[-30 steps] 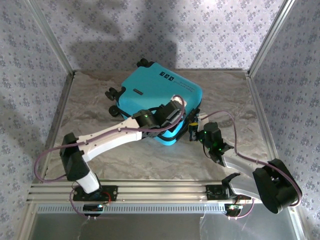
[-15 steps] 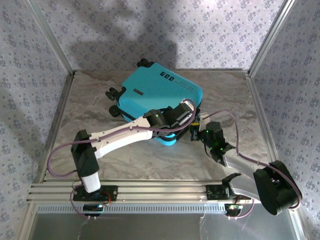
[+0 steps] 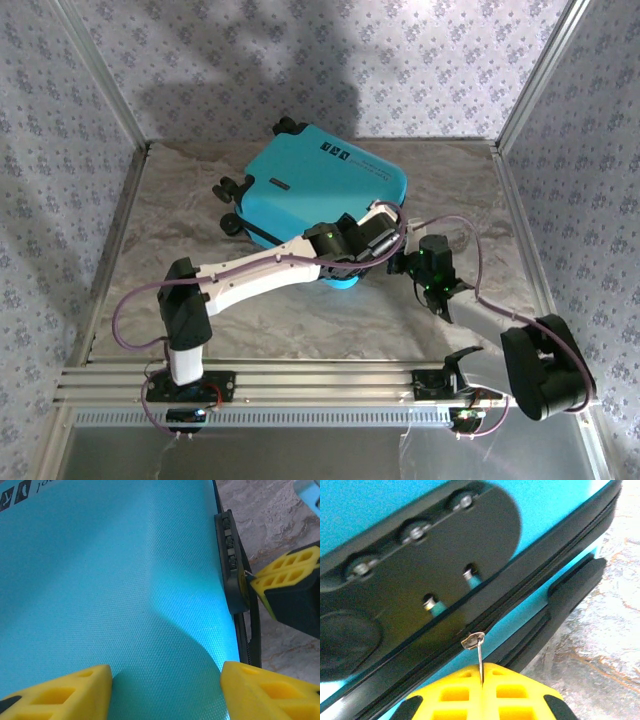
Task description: Pack the luggage
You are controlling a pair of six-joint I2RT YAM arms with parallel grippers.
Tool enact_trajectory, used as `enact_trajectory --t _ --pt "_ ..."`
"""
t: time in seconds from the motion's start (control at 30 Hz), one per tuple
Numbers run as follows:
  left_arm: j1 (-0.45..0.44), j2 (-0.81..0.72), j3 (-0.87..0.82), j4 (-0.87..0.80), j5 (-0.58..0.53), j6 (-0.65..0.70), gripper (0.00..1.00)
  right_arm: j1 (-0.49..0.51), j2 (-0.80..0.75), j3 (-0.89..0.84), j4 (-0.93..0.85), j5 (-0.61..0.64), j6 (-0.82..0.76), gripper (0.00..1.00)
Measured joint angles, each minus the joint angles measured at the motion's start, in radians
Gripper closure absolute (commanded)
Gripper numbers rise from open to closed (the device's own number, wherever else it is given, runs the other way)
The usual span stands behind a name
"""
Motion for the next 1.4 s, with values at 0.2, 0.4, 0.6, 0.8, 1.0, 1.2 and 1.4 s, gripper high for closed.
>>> enact_trajectory --t 0.2,0.4,0.6,0.8,1.0,1.2,1.4 --pt "-0.002 -0.009 -0.033 0.048 -0.011 -0.014 0.41 -0.060 0.053 0.048 -0.014 -0.044 0.001 1.00" --pt "-0.002 -0.027 -0.066 0.084 -0.011 -0.021 0.41 -0.113 0.104 0.094 -0.024 -0.090 0.008 1.00" --pt "-0.002 -0.046 -0.101 0.122 -0.010 -0.028 0.41 -0.176 0.203 0.183 -0.029 -0.120 0.021 1.00" --pt "-0.002 -0.062 -0.129 0.150 -0.007 -0.028 0.41 -0.223 0.282 0.256 -0.028 -0.140 0.038 1.00" --pt "-0.002 -0.079 -0.160 0.184 -0.007 -0.028 0.42 -0.246 0.330 0.305 -0.031 -0.162 0.046 1.00" --pt "-0.002 -0.102 -0.205 0.232 -0.003 -0.033 0.42 -0.265 0.364 0.333 -0.030 -0.201 0.046 1.00" --pt "0.003 -0.154 -0.288 0.294 0.009 -0.053 0.42 -0.262 0.363 0.309 -0.003 -0.226 0.054 1.00"
